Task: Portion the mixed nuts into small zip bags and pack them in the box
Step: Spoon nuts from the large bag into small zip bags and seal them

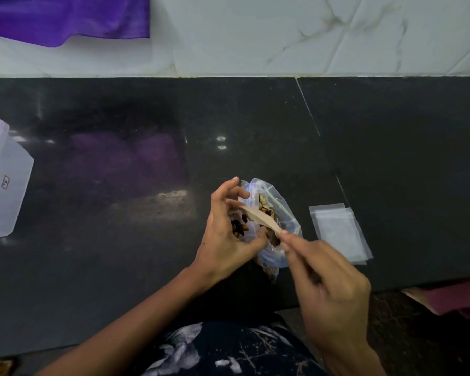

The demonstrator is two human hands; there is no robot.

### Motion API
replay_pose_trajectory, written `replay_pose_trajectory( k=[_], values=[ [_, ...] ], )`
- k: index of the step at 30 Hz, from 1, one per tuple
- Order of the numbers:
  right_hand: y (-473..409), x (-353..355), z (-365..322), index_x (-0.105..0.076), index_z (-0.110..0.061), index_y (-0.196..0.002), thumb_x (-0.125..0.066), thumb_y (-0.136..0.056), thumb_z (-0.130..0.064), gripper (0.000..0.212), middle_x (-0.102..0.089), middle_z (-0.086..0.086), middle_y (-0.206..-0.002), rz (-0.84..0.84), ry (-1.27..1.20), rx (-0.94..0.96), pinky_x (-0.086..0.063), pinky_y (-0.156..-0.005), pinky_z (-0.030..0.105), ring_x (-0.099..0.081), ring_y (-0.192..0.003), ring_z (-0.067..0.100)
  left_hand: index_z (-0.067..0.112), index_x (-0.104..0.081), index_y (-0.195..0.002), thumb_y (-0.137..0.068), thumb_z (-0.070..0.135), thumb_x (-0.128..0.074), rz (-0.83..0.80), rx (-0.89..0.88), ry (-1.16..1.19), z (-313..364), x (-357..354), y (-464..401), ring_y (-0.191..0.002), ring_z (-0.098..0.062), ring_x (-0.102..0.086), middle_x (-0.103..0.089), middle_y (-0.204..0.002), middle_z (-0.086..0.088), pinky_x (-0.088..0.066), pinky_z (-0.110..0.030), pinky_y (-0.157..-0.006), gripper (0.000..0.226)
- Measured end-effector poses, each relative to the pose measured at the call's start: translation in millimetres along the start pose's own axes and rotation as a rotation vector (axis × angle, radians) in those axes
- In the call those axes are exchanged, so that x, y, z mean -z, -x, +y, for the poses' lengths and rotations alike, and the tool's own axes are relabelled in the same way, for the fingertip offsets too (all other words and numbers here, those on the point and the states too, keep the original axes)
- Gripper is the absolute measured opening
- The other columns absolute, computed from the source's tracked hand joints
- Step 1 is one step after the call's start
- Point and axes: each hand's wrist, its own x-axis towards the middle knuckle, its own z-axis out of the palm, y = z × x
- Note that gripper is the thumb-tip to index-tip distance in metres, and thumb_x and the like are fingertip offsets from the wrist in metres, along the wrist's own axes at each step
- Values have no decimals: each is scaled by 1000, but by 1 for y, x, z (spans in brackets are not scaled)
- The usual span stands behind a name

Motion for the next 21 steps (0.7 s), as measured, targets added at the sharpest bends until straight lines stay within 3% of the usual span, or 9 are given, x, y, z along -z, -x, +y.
replay_pose_trajectory(
  k=[3,5,8,11,13,15,18,19,21],
  values=[
    [-8,7,-4,-68,-31,-101,-60,-87,-34,16,-71,-16,-82,89,-222,-313,-51,-55,15,-66,-73,1,37,-24,-132,-65,14,-75,5,6,-23,0,0,-2,-88,-18,-59,-47,-114,8,-48,-16,-78,87],
    [-13,12,1,-67,-40,-91,-63,-85,-40,8,-71,-13,-79,152,-347,-546,-50,-54,15,-65,-67,2,43,-25,-131,-67,13,-75,12,1,-33,0,3,-2,-88,-14,-59,-46,-114,11,-48,-16,-78,87],
    [-14,14,19,-66,-37,-85,-61,-86,-31,8,-69,-12,-72,167,-269,-681,-46,-50,13,-61,-59,2,42,-22,-133,-67,18,-75,33,15,-35,2,7,-2,-89,-13,-59,-44,-114,23,-51,-19,-78,88],
    [-7,2,33,-64,-37,-92,-56,-91,-34,8,-68,-12,-76,-40,-29,-672,-43,-51,13,-60,-64,0,40,-23,-133,-66,19,-76,65,28,-41,2,11,-1,-88,-11,-59,-44,-112,30,-52,-21,-76,88],
    [-5,-4,35,-62,-40,-104,-47,-91,-51,23,-63,-17,-100,-248,142,-661,-44,-59,22,-59,-75,0,39,-23,-132,-66,13,-79,83,27,-52,3,13,-1,-87,-10,-59,-44,-113,25,-52,-21,-74,91],
    [-5,-4,32,-57,-40,-121,-39,-87,-62,45,-48,-11,-127,-386,351,-634,-45,-78,31,-54,-102,9,38,-24,-132,-65,8,-81,96,24,-52,7,17,0,-86,-9,-60,-46,-114,14,-52,-19,-73,93],
    [-11,3,16,-53,-34,-130,-61,-81,-52,53,-31,7,-143,-244,577,-467,-30,-100,48,-30,-129,27,42,-24,-129,-64,16,-79,127,32,-61,16,22,0,-85,-10,-60,-47,-113,10,-51,-16,-74,89],
    [-12,3,11,-54,-32,-128,-69,-76,-45,56,-32,6,-141,-202,553,-376,-29,-99,50,-28,-129,26,43,-24,-128,-64,17,-80,141,42,-58,19,24,0,-85,-11,-60,-47,-113,11,-51,-15,-74,89],
    [-19,-3,1,-53,-36,-124,-75,-71,-39,58,-36,-12,-131,-285,334,-220,-28,-100,41,-29,-125,11,38,-26,-128,-62,22,-82,165,71,-39,26,29,0,-86,-12,-60,-46,-113,13,-50,-16,-73,88]
  ],
)
